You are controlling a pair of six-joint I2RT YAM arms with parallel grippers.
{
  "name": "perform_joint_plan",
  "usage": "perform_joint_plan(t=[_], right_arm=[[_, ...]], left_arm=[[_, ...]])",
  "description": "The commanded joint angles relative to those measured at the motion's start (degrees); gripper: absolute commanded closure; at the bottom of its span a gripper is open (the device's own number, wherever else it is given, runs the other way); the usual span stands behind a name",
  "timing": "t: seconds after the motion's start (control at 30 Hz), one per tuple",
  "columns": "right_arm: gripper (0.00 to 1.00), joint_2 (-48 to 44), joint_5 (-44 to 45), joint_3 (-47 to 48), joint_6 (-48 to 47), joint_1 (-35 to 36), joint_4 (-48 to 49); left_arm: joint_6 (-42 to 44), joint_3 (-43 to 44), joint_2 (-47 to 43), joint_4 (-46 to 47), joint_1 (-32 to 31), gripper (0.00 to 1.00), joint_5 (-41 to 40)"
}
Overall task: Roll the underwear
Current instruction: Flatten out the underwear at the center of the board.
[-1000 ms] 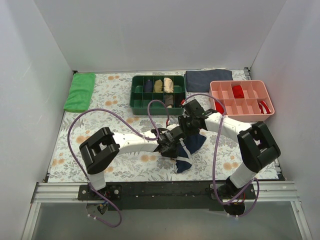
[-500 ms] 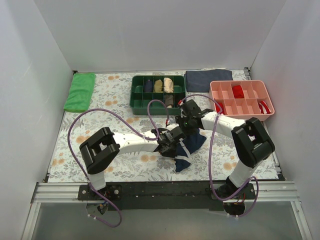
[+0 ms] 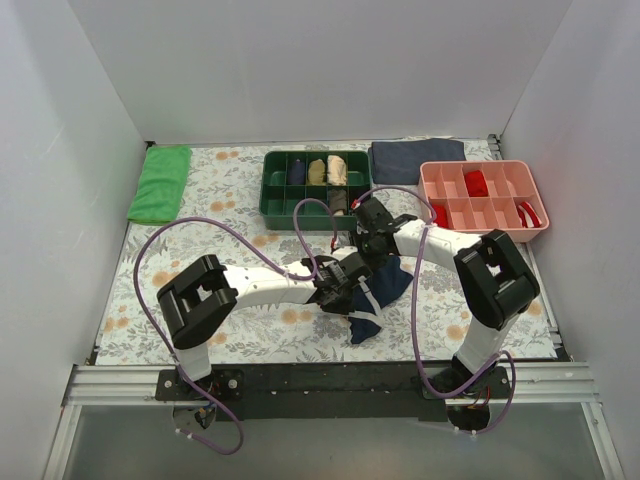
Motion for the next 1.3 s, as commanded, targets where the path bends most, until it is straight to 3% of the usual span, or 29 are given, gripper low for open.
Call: perform_joint_plan(t=[0.0, 0.03, 0.07, 0.1, 0.37, 0.6, 0.73, 0.83, 1.0, 1.1, 1.27], right_arm=[[0.63, -0.67, 3.07, 1.39, 0.21, 0.47, -2.17], [0.67, -0.40, 2.90, 1.57, 0.12, 0.47, -2.26], [0.89, -0.05, 2.98, 1.57, 0.12, 0.56, -2.52], [0.98, -0.05, 2.63, 1.48, 0.12, 0.56, -2.18], [0.99, -6.97, 3.33, 0.78, 0.74, 0.56, -1.03], [0.99, -18.59, -6.84, 3.92, 1.70, 0.64, 2.49], [0.99, -19.22, -12.39, 8.33, 1.88, 0.64, 3.98], [0.98, -18.07, -11.35, 9.83, 2.06, 0.64, 1.61], [0.96, -20.79, -3.98, 4.47, 3.55, 0.64, 0.39], [0.95, -22.81, 1.72, 2.10, 4.60, 0.12, -4.00], [0.93, -30.08, 9.13, -3.69, 8.47, -3.65, -7.88]], left_arm=[[0.15, -0.06, -4.26, -0.17, -0.26, 1.00, -1.64], [0.06, -0.15, -4.43, -0.26, -0.26, 1.00, -1.73], [-0.11, -0.15, -4.52, -0.26, -0.26, 1.00, -1.91], [-0.20, -0.33, -4.78, -0.09, -0.26, 1.00, -1.91], [-1.17, -1.03, -8.82, -0.78, -0.26, 1.00, -3.92], [-1.79, 1.78, -24.44, -9.91, 3.16, 1.00, -10.87], [5.65, 5.64, -32.02, -14.66, 10.70, 1.00, -10.27], [10.50, 9.77, -32.74, -17.65, 12.66, 1.00, -12.01], [12.20, 10.32, -29.93, -15.21, 13.28, 1.00, -2.72], [8.51, 2.52, -30.01, -11.97, 12.93, 1.00, 4.83], [2.01, -7.53, -30.63, -3.61, 8.80, 1.00, 9.87]])
